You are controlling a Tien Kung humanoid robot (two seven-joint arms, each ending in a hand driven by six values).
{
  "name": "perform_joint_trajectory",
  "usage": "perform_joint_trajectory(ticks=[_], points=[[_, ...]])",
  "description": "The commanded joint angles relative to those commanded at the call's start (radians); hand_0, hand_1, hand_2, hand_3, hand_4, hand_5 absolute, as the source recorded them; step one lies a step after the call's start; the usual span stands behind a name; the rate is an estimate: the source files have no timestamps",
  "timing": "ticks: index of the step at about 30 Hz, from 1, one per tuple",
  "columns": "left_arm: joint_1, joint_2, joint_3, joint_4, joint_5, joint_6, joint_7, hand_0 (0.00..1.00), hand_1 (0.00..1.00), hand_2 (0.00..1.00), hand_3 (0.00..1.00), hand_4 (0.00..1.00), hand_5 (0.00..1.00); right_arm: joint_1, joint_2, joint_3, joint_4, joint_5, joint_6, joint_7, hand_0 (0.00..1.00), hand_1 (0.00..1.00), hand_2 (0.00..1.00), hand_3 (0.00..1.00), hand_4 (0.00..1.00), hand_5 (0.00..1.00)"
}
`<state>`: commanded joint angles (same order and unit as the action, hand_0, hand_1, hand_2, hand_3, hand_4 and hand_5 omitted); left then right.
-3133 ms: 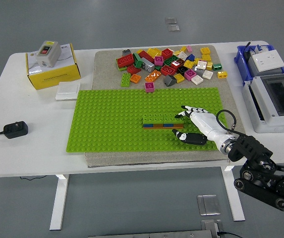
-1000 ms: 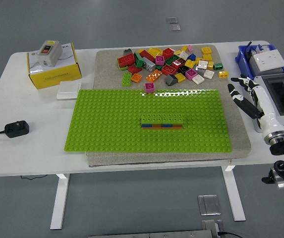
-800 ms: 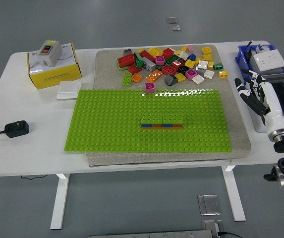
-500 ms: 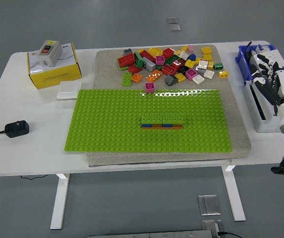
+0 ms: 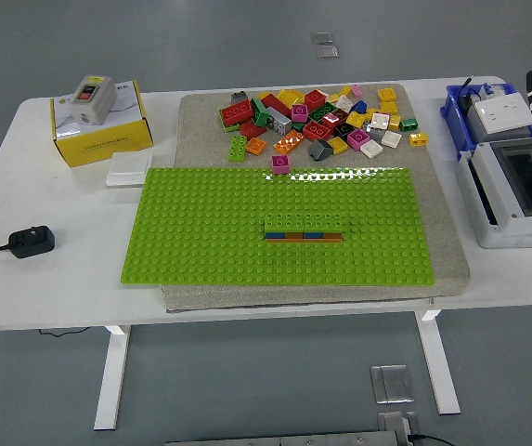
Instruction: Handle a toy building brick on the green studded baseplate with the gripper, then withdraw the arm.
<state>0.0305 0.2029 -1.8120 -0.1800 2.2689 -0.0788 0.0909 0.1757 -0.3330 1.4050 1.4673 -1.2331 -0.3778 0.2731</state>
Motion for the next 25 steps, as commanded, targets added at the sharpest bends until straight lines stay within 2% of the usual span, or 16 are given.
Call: perform_joint_trajectory(ticks=[2, 3, 8, 9, 14, 15, 20, 21, 25], points=[[0.001, -0.002, 0.000, 0.000, 0.000, -0.001, 0.001, 0.656, 0.642, 0.497, 0.571, 0.182, 0.744, 0.000, 0.001, 0.018, -0.013, 0.027, -0.008, 0.034, 0.839, 0.853, 0.904, 0.857, 0.661, 0.653], [0.002, -0.003, 0.001, 0.000, 0.000, -0.001, 0.001, 0.658, 0.644, 0.499, 0.571, 0.183, 0.740, 0.000, 0.001, 0.025, -0.017, 0.030, -0.012, 0.043, 0.813, 0.826, 0.861, 0.835, 0.662, 0.649], [0.006, -0.006, 0.004, 0.000, 0.000, -0.002, 0.004, 0.658, 0.644, 0.499, 0.571, 0.183, 0.740, 0.004, 0.001, 0.041, -0.027, 0.005, -0.031, 0.064, 0.813, 0.826, 0.861, 0.835, 0.662, 0.649], [0.007, -0.006, 0.006, 0.000, 0.000, -0.002, 0.004, 0.659, 0.644, 0.501, 0.571, 0.183, 0.742, 0.005, 0.001, 0.043, -0.029, 0.002, -0.033, 0.068, 0.761, 0.764, 0.798, 0.794, 0.709, 0.724], [0.006, -0.007, 0.024, 0.000, 0.000, -0.003, 0.004, 0.659, 0.644, 0.501, 0.571, 0.183, 0.742, 0.001, 0.006, 0.069, -0.045, 0.019, -0.032, 0.118, 0.761, 0.764, 0.798, 0.794, 0.709, 0.724], [0.007, -0.007, 0.026, 0.000, 0.000, -0.003, 0.004, 0.659, 0.644, 0.502, 0.571, 0.184, 0.742, 0.000, 0.006, 0.072, -0.046, 0.025, -0.031, 0.124, 0.666, 0.728, 0.778, 0.827, 0.746, 0.843], [0.015, -0.014, 0.017, 0.000, 0.000, -0.004, 0.006, 0.659, 0.644, 0.502, 0.571, 0.184, 0.742, -0.010, 0.005, 0.080, -0.053, 0.057, -0.027, 0.152, 0.666, 0.728, 0.778, 0.827, 0.746, 0.843], [0.018, -0.017, 0.013, 0.000, 0.000, -0.005, 0.007, 0.659, 0.644, 0.504, 0.570, 0.186, 0.742, -0.012, 0.004, 0.080, -0.053, 0.063, -0.027, 0.155, 0.601, 0.695, 0.757, 0.851, 0.747, 0.855], [0.025, -0.026, -0.006, 0.000, 0.000, -0.007, 0.010, 0.659, 0.644, 0.504, 0.570, 0.186, 0.742, -0.017, 0.003, 0.075, -0.051, 0.081, -0.026, 0.161, 0.601, 0.695, 0.757, 0.851, 0.747, 0.855]])
